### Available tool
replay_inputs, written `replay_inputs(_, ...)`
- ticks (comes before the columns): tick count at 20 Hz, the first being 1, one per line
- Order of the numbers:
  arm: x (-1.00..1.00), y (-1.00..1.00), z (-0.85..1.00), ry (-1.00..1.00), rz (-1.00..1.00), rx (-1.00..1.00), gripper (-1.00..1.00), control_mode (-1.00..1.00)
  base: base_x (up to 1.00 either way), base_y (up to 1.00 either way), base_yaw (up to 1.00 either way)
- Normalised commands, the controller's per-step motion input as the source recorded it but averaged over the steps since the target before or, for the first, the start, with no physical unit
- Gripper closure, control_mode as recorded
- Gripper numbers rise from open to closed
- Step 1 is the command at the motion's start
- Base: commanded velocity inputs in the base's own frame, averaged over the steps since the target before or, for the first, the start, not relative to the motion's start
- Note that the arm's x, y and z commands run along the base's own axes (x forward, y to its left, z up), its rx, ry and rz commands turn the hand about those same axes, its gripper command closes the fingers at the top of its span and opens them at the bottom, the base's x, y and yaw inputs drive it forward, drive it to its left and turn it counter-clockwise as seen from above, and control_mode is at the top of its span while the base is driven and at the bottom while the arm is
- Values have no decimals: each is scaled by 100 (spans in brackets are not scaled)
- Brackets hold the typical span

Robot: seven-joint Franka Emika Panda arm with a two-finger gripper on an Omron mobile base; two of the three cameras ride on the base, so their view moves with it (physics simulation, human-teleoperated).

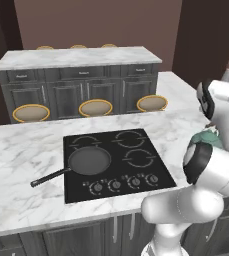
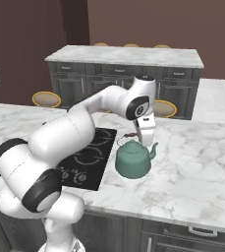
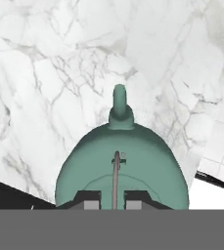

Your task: Pick the kettle from the counter and place it on a stove burner. Then turn the burner on.

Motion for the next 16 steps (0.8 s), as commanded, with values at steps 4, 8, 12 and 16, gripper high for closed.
replay_inputs(4,54,95,18,0,23,0,100,-100,0,0,0)
replay_inputs(8,31,89,8,0,26,0,100,-100,0,0,0)
replay_inputs(12,13,70,2,0,28,0,100,-100,0,0,0)
replay_inputs(16,18,69,0,0,29,-2,100,-100,0,0,0)
